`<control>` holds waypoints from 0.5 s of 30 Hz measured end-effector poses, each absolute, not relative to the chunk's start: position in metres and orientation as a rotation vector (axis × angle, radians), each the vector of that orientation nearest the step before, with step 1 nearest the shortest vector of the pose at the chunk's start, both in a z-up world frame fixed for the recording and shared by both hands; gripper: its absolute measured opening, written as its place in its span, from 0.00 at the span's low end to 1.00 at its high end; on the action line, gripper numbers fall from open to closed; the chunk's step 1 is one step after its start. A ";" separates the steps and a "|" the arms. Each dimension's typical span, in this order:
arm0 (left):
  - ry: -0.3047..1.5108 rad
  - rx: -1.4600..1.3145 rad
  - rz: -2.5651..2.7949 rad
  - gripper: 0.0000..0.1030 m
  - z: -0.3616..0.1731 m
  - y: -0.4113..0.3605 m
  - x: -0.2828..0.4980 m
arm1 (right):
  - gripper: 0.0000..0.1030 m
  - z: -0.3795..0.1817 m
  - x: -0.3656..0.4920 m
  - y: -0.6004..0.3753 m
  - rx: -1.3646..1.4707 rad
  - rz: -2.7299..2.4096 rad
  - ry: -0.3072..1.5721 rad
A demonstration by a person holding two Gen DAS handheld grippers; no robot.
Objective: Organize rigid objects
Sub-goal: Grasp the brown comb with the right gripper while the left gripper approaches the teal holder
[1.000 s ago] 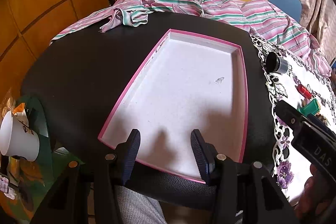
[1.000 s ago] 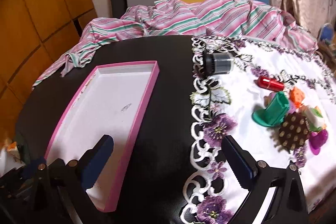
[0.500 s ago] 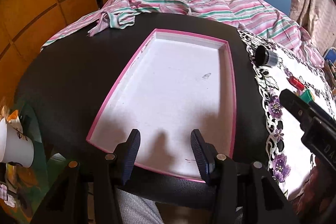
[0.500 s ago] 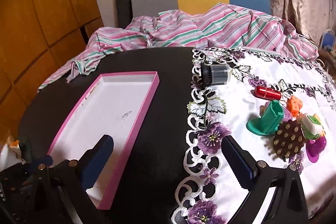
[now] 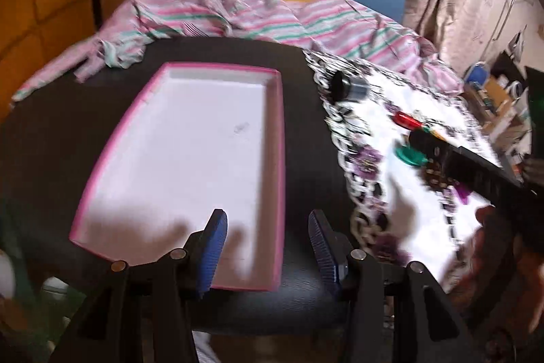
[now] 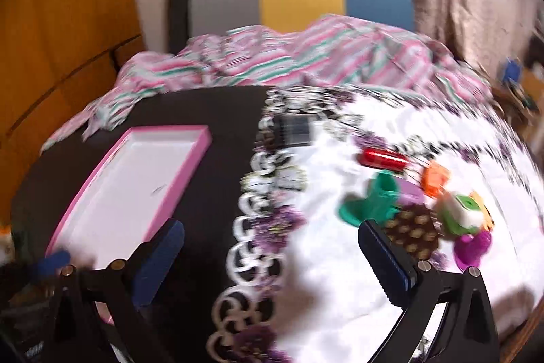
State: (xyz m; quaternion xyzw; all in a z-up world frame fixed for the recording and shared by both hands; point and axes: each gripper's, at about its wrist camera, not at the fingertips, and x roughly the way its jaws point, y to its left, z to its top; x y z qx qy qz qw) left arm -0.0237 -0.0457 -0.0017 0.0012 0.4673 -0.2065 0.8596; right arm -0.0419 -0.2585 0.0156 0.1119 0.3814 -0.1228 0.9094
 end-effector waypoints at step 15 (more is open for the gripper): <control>1.028 0.028 -0.582 0.49 -0.008 -0.072 -0.033 | 0.79 -0.010 -0.032 -0.404 0.583 -0.476 1.049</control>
